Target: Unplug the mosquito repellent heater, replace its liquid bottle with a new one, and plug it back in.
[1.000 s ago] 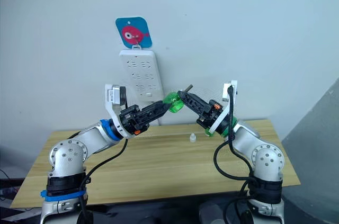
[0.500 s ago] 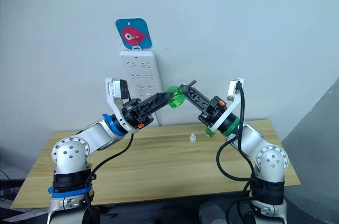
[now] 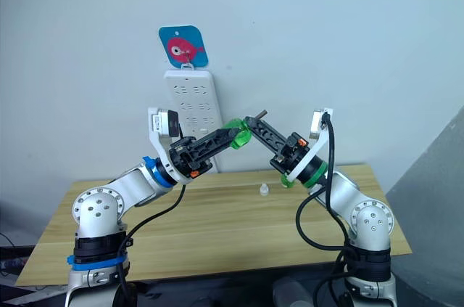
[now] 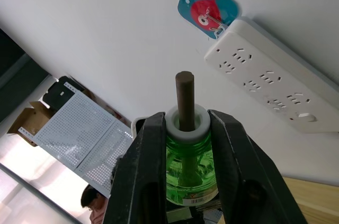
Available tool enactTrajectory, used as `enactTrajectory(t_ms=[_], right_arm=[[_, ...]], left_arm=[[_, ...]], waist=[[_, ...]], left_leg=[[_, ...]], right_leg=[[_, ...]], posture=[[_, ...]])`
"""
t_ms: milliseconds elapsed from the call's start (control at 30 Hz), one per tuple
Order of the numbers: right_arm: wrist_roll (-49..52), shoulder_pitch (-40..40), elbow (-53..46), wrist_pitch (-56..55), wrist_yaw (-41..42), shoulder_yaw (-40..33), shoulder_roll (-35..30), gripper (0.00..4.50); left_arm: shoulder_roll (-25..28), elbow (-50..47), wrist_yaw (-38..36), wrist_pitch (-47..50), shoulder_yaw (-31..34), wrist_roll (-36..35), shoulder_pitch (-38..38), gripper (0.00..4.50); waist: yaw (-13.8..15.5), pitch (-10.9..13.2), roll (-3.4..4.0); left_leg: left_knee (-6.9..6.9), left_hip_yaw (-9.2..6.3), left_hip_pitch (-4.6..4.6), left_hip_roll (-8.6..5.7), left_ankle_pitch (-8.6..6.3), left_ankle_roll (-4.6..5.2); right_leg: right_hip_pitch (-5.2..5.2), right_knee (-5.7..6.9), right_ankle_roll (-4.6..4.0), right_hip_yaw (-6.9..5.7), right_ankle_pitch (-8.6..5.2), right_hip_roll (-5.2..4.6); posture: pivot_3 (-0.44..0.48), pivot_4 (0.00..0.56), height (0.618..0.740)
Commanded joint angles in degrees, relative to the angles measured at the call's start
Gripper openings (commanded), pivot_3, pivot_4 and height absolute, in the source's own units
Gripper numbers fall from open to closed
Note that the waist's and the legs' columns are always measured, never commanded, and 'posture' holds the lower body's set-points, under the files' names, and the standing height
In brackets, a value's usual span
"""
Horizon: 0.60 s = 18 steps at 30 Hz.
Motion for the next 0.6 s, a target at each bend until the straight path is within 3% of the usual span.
enactTrajectory(t_ms=[33,300,533,600], right_arm=[[1.5,-0.8,-2.2,-1.3,0.3,0.5,-0.3,0.80],[2.0,-0.1,-2.8,-2.3,0.5,1.6,-1.4,0.80],[0.8,2.1,-2.8,-3.2,1.7,0.9,-3.1,3.22],[-2.1,3.8,-3.1,-2.6,1.7,-0.1,-6.6,3.99]], left_arm=[[-0.3,-0.1,0.2,-0.5,0.3,-1.4,-0.9,2.40],[-0.3,0.3,0.2,-0.8,0.3,-1.3,-0.9,2.35],[0.9,0.3,-0.1,-0.8,0.9,-0.9,-0.5,2.35],[2.1,0.4,-0.9,-1.3,0.8,1.0,0.0,2.35]], waist=[[0.0,0.0,0.00],[0.0,0.0,0.00],[0.3,0.0,0.00],[0.4,0.0,0.00]], left_leg=[[0.00,0.00,0.00,0.00,0.00,0.00],[0.00,0.01,0.00,0.00,0.00,0.00],[-0.01,0.03,0.00,0.00,0.00,0.00],[-0.02,0.04,0.00,0.00,0.00,0.00]], right_leg=[[0.00,0.00,0.00,0.00,0.00,0.00],[0.00,-0.01,0.00,0.02,0.00,0.00],[-0.01,-0.03,0.00,0.04,0.00,0.01],[-0.01,-0.04,0.00,0.04,0.00,0.01]], posture=[[-0.196,0.018,0.740],[-0.198,0.023,0.740],[-0.194,0.032,0.740],[-0.190,0.042,0.740]])
